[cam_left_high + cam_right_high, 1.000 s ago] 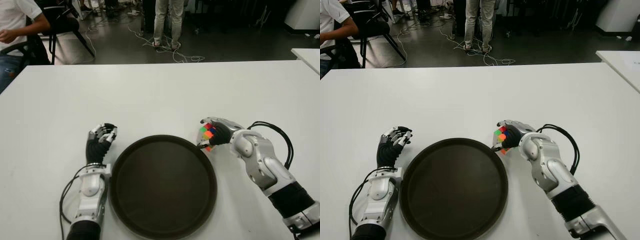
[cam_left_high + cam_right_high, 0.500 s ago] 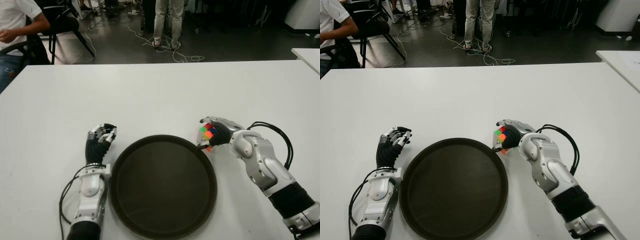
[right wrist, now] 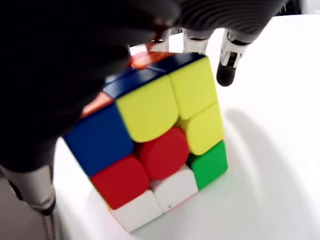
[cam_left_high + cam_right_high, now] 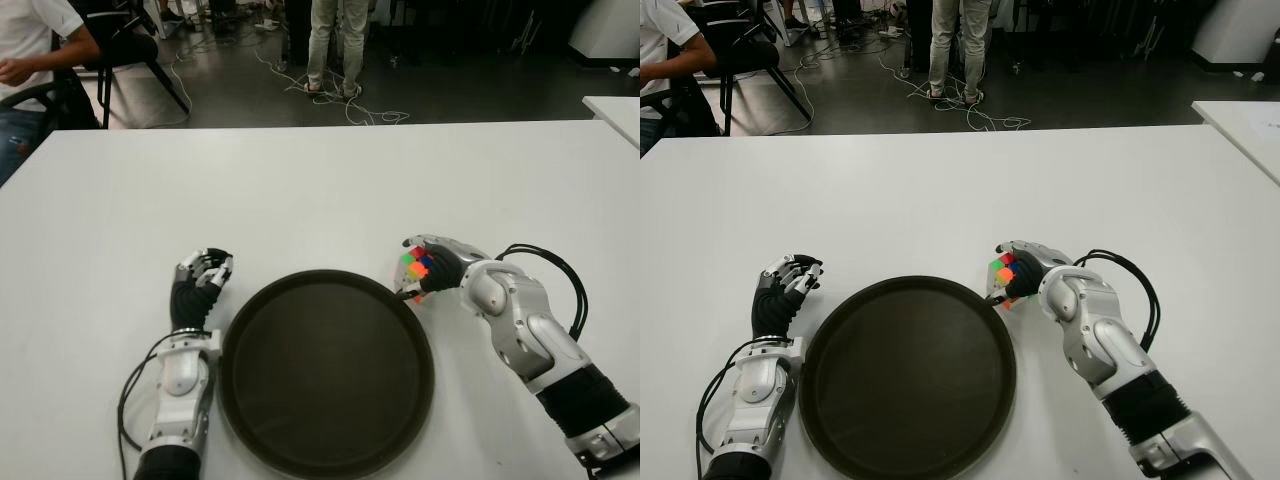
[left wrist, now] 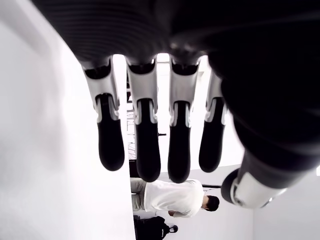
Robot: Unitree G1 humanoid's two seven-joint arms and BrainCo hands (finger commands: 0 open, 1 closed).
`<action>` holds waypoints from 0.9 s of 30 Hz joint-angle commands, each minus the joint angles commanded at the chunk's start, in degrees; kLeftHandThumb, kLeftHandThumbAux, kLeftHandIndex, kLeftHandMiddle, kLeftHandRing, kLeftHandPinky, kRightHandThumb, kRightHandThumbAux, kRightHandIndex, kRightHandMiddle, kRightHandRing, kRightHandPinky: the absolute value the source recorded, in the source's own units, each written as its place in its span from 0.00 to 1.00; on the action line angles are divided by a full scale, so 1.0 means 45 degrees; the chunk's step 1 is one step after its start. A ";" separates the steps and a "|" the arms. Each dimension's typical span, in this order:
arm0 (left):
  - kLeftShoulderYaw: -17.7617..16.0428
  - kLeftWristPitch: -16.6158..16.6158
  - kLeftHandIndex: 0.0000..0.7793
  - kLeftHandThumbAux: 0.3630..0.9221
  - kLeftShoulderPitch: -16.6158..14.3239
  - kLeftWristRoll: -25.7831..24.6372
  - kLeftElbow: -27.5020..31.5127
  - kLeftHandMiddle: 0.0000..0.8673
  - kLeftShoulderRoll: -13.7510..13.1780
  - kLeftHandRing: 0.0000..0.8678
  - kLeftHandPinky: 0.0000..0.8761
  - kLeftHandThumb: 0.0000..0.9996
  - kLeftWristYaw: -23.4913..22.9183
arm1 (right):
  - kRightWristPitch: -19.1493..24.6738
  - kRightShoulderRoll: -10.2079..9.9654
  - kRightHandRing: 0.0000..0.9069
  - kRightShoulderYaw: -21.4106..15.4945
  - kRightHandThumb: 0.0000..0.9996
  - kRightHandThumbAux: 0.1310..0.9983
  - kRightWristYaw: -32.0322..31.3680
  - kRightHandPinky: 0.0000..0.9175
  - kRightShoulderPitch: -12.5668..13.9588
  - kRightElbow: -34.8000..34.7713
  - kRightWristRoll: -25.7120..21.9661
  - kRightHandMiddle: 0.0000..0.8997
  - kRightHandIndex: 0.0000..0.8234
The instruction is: Pick up the Rubik's Cube and put it in the plate
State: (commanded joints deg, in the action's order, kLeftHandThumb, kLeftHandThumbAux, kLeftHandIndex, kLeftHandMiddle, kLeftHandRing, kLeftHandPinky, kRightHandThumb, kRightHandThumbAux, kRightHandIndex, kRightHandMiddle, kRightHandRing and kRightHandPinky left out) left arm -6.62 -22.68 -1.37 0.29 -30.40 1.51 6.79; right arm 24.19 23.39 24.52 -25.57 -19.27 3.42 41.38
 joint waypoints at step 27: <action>-0.0163 -0.0055 0.57 0.56 -0.0092 0.0002 -0.0192 0.51 -0.0005 0.48 0.50 0.84 0.0147 | -0.1312 -0.1210 0.70 -0.1540 0.69 0.68 0.3697 0.66 0.0618 0.0336 -0.1130 0.69 0.51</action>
State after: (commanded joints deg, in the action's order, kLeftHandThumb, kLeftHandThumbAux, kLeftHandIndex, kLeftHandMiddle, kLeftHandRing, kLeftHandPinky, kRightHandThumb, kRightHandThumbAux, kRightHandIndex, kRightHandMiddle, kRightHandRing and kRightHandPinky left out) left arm -7.35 -22.93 -1.79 0.30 -31.27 1.48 7.45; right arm 18.29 17.94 17.60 -8.93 -16.49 4.93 36.29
